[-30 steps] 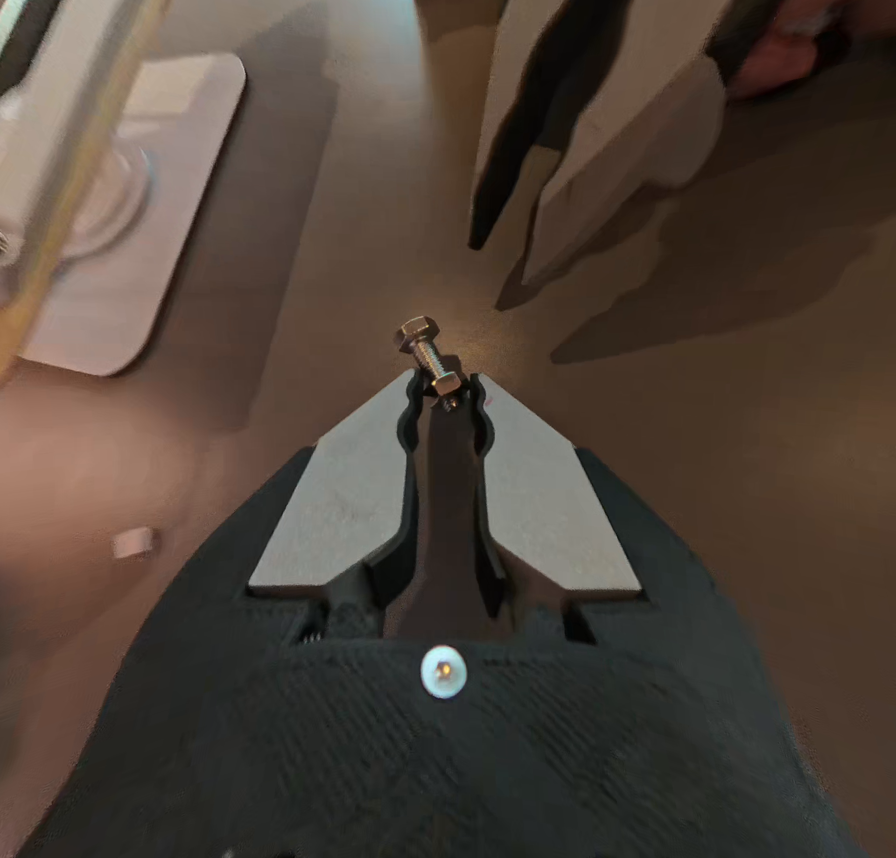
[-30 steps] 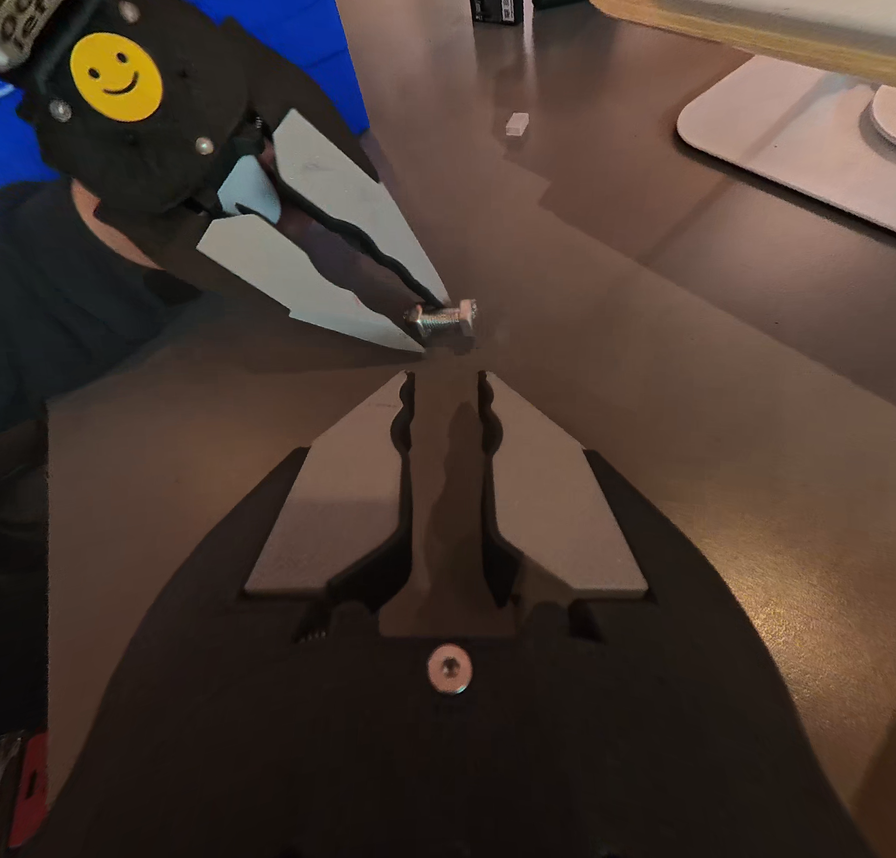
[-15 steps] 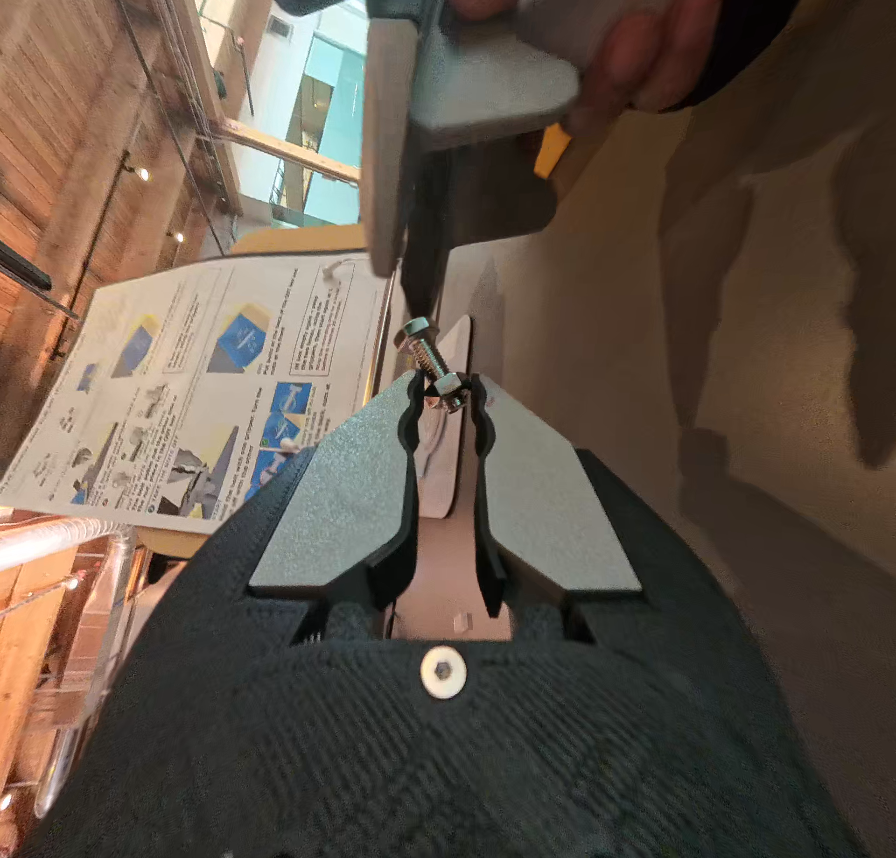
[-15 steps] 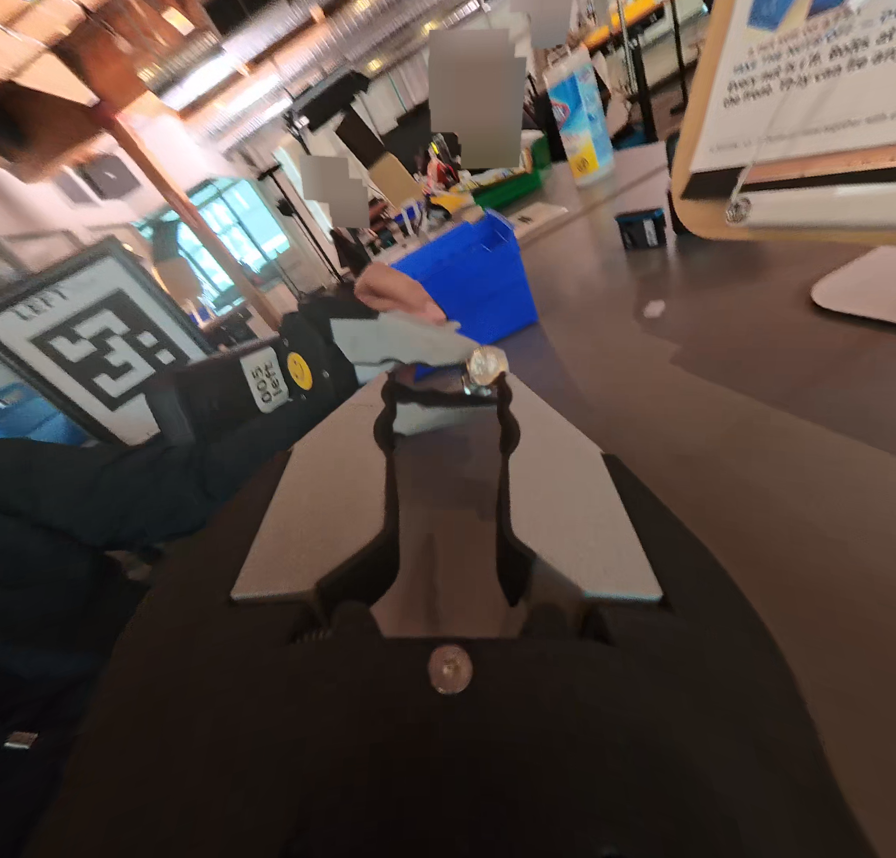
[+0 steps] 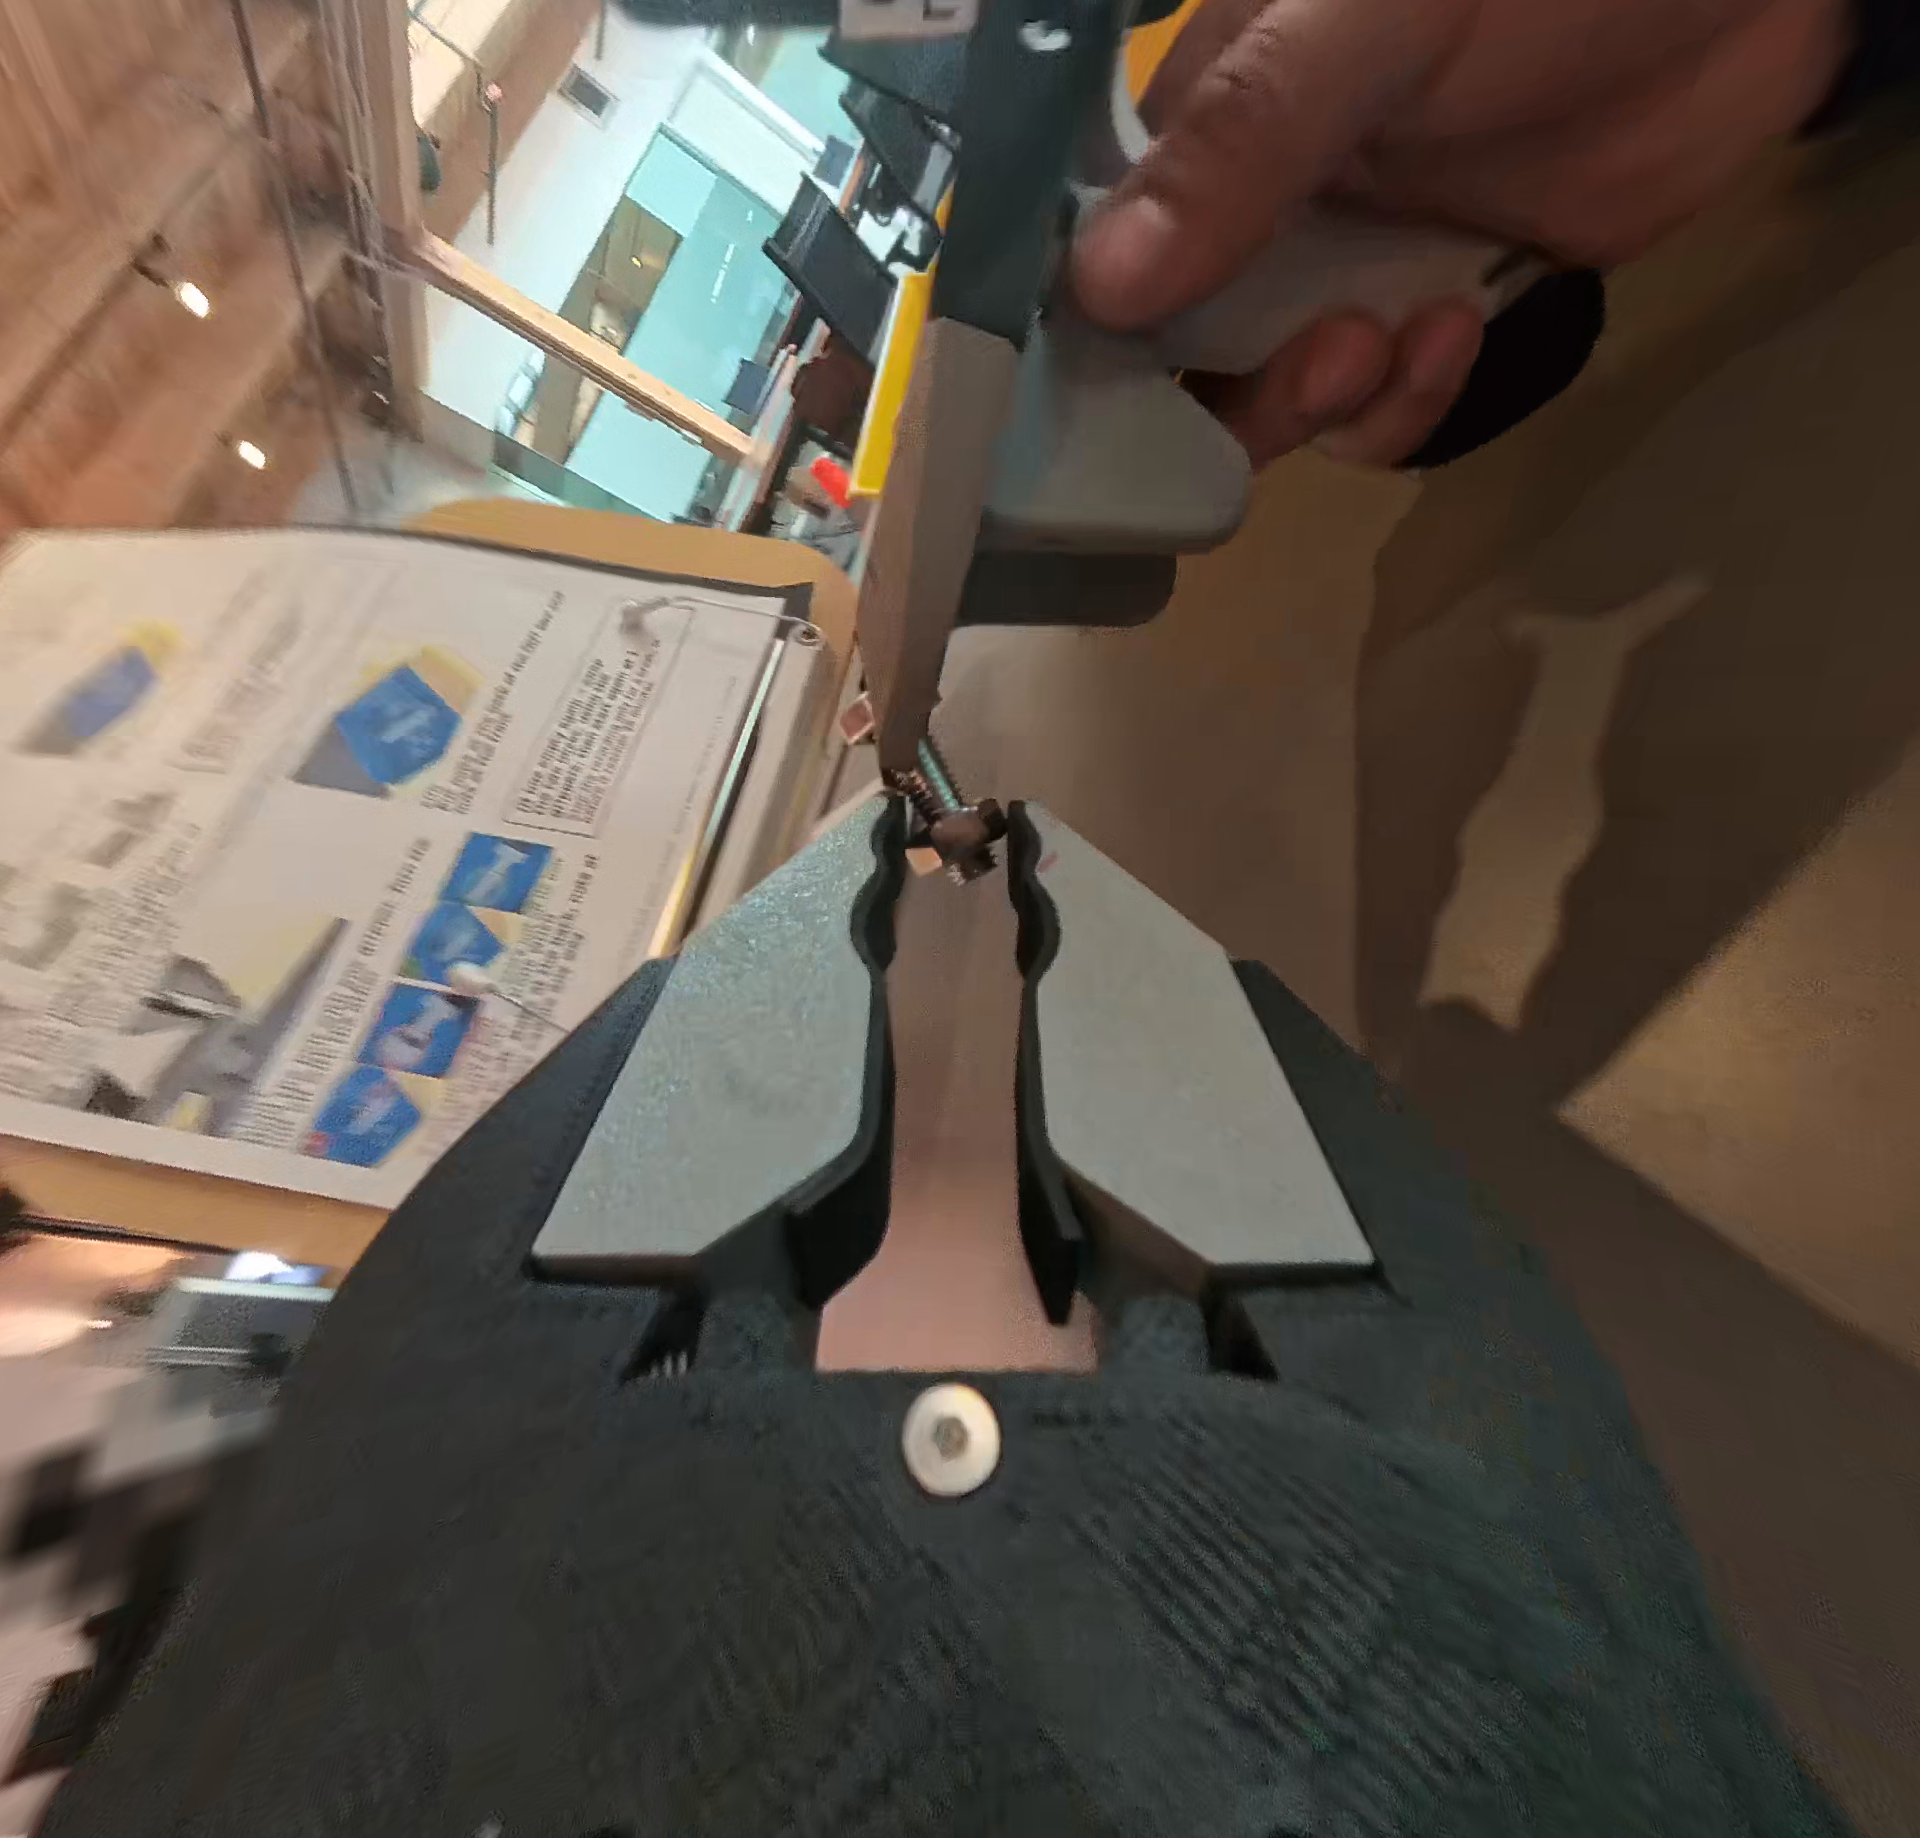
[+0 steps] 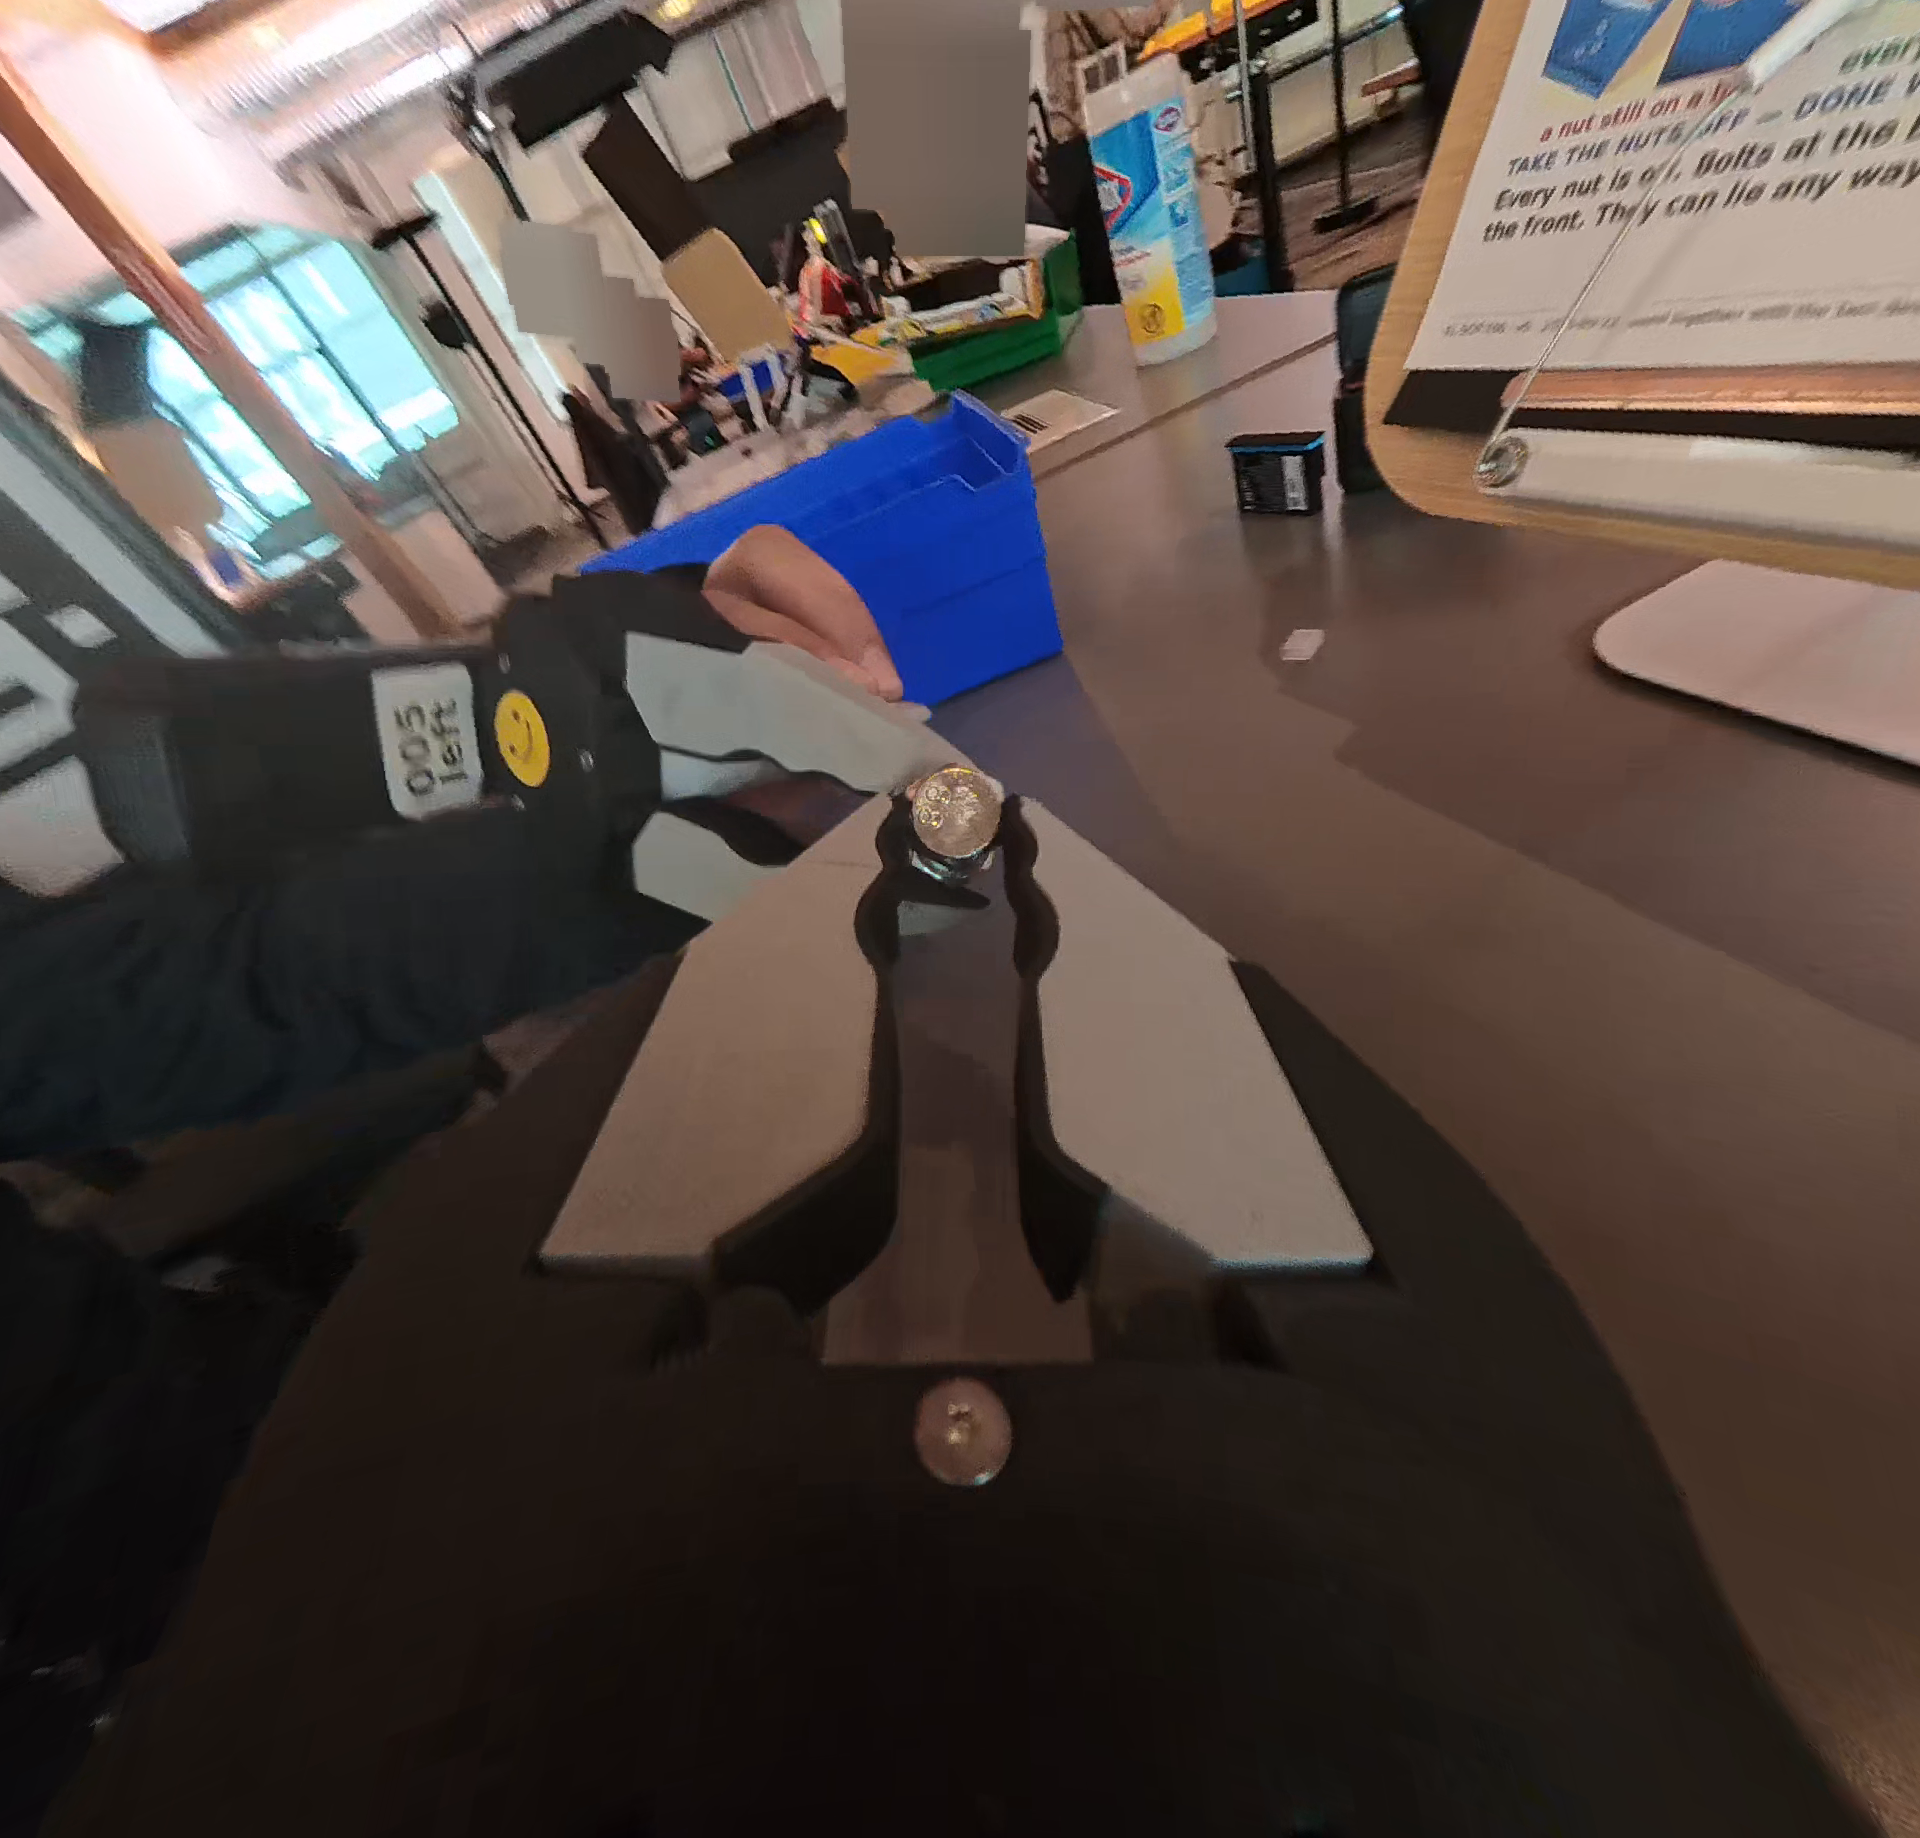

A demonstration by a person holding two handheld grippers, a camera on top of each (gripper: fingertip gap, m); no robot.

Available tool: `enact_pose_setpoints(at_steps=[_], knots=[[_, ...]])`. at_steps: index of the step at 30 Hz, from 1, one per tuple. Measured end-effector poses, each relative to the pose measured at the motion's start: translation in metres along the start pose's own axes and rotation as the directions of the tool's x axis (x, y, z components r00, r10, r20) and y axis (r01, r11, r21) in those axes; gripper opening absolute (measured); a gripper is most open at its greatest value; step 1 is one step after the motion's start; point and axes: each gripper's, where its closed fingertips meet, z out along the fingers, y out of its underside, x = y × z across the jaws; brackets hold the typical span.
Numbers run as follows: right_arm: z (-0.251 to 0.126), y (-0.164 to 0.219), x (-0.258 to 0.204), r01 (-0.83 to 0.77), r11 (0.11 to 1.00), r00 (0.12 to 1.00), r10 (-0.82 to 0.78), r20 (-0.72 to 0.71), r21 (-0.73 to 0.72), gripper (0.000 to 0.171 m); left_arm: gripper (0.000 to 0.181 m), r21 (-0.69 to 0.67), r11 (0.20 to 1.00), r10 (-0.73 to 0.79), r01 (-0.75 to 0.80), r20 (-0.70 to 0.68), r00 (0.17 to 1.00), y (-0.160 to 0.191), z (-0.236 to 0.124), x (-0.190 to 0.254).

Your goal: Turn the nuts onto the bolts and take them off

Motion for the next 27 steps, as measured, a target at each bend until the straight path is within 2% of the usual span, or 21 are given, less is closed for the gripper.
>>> enact_pose_setpoints(at_steps=[1,3,6,8,10,12,15,18,21,23,24,27], knots=[[0.000,0.000,0.001,0.048,0.999,0.998,-0.049,-0.038,-0.014,0.014,0.017,0.004,0.998,-0.064,0.064,-0.020,0.998,0.002,0.001,0.000],[0.000,0.002,0.007,0.189,0.980,0.969,-0.197,-0.152,-0.066,0.014,0.023,-0.008,0.984,-0.177,0.177,-0.072,0.982,0.009,0.002,0.002],[-0.001,0.003,0.015,0.385,0.905,0.849,-0.424,-0.315,-0.181,0.014,0.028,-0.004,0.951,-0.307,0.308,-0.101,0.946,0.015,-0.001,-0.002],[-0.001,0.006,0.021,0.485,0.824,0.723,-0.566,-0.395,-0.293,0.014,0.027,0.008,0.918,-0.392,0.397,-0.144,0.909,0.014,-0.002,-0.002],[-0.002,0.003,0.024,0.577,0.716,0.562,-0.697,-0.445,-0.393,0.014,0.023,0.004,0.857,-0.505,0.516,-0.198,0.840,0.013,-0.004,-0.004],[-0.005,-0.004,0.024,0.629,0.613,0.400,-0.782,-0.478,-0.478,0.014,0.019,0.009,0.705,-0.688,0.709,-0.232,0.687,0.015,-0.005,-0.018],[-0.002,-0.006,0.017,0.680,0.481,0.236,-0.858,-0.456,-0.554,0.014,0.020,0.006,0.396,-0.845,0.918,-0.389,0.367,0.012,-0.016,-0.034],[0.004,-0.008,0.006,0.712,0.308,0.040,-0.915,-0.402,-0.631,0.014,0.028,-0.062,0.176,-0.860,0.982,-0.494,0.123,0.012,-0.023,-0.038],[0.013,-0.005,-0.012,0.706,0.048,-0.239,-0.923,-0.301,-0.707,0.014,0.030,-0.127,0.010,-0.819,0.992,-0.570,-0.065,0.007,-0.027,-0.040],[0.021,0.003,-0.023,0.681,-0.111,-0.385,-0.895,-0.225,-0.724,0.014,0.027,-0.207,-0.065,-0.753,0.976,-0.632,-0.185,-0.002,-0.031,-0.035],[0.023,0.007,-0.026,0.665,-0.169,-0.437,-0.878,-0.196,-0.728,0.014,0.025,-0.250,-0.070,-0.729,0.966,-0.648,-0.220,-0.005,-0.032,-0.030],[0.025,0.008,-0.028,0.625,-0.238,-0.516,-0.840,-0.165,-0.743,0.015,0.025,-0.325,-0.036,-0.727,0.945,-0.640,-0.248,-0.008,-0.031,-0.015]])
